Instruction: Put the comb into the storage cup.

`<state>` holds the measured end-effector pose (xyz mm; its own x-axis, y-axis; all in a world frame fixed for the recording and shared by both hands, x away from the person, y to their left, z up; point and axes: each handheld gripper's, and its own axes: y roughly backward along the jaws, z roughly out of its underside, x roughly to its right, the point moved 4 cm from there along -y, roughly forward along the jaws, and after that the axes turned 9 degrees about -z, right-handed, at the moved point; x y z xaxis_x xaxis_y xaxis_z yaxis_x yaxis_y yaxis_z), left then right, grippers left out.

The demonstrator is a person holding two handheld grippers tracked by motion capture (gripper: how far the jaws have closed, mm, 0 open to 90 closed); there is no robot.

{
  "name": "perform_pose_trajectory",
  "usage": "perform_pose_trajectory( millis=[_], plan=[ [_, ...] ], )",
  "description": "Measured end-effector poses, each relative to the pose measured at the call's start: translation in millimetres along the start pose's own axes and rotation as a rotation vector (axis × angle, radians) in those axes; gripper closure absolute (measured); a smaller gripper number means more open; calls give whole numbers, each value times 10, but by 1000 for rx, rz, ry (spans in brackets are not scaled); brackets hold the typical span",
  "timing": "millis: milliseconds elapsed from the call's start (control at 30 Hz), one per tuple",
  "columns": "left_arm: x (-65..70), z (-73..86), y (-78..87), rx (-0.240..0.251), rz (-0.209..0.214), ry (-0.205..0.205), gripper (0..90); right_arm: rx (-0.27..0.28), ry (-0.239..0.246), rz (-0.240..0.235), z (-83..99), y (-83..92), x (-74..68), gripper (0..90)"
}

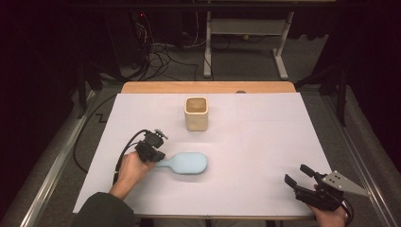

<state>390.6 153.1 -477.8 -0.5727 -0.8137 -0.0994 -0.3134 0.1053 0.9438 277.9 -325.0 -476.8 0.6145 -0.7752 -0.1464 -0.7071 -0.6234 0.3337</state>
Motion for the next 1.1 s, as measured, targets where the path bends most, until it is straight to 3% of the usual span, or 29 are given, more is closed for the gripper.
perform_pose_trajectory(
  millis=[1100],
  plan=[
    [246,271,132,43,89,-23,890,3,-7,-2,-2,5,-2,261]
  ],
)
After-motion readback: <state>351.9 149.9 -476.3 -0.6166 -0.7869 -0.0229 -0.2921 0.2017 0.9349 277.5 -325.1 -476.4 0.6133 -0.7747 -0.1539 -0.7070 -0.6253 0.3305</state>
